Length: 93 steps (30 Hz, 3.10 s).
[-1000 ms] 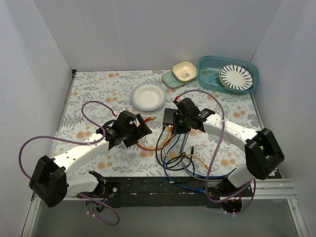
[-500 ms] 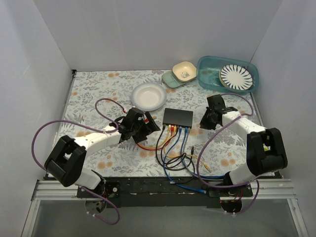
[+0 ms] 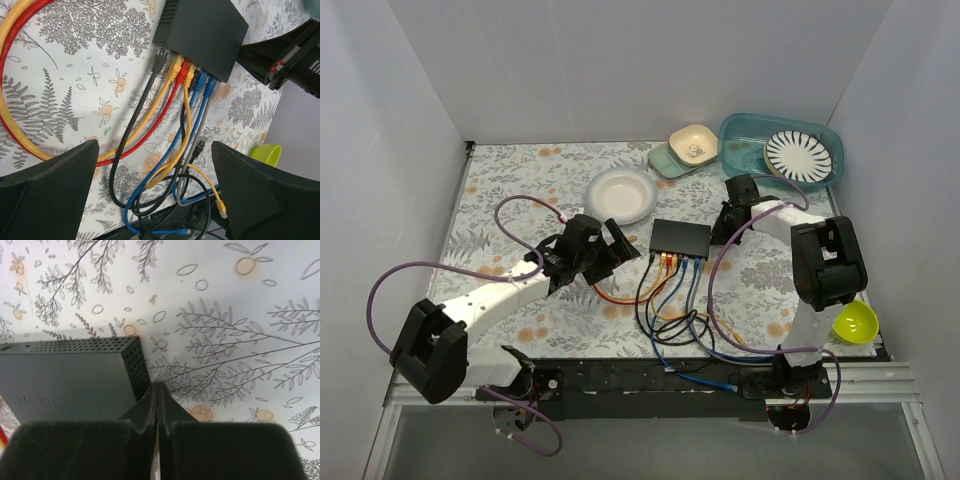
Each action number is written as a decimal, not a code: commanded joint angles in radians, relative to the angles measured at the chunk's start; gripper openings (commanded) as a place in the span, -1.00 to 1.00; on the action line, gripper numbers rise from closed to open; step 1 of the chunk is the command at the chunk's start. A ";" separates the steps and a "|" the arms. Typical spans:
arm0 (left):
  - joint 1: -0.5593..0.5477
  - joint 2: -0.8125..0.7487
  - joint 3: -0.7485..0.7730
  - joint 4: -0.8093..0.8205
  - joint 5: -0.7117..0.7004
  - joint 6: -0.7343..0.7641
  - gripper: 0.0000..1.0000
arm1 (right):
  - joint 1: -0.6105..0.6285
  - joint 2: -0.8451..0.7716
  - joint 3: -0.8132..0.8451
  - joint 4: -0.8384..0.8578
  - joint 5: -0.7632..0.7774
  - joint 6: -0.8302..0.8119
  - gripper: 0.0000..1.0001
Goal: Pull the plug from the switch port
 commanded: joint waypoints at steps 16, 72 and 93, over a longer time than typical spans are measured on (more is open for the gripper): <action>0.034 -0.119 -0.149 0.072 -0.011 0.031 0.96 | 0.132 -0.373 -0.165 0.125 0.133 -0.007 -0.82; 0.201 0.088 -0.237 0.434 0.257 0.029 0.27 | 0.168 -0.044 -0.058 0.562 -0.643 0.145 -0.90; 0.235 0.312 -0.252 0.665 0.424 0.029 0.08 | 0.205 0.176 -0.073 0.393 -0.637 0.088 -0.92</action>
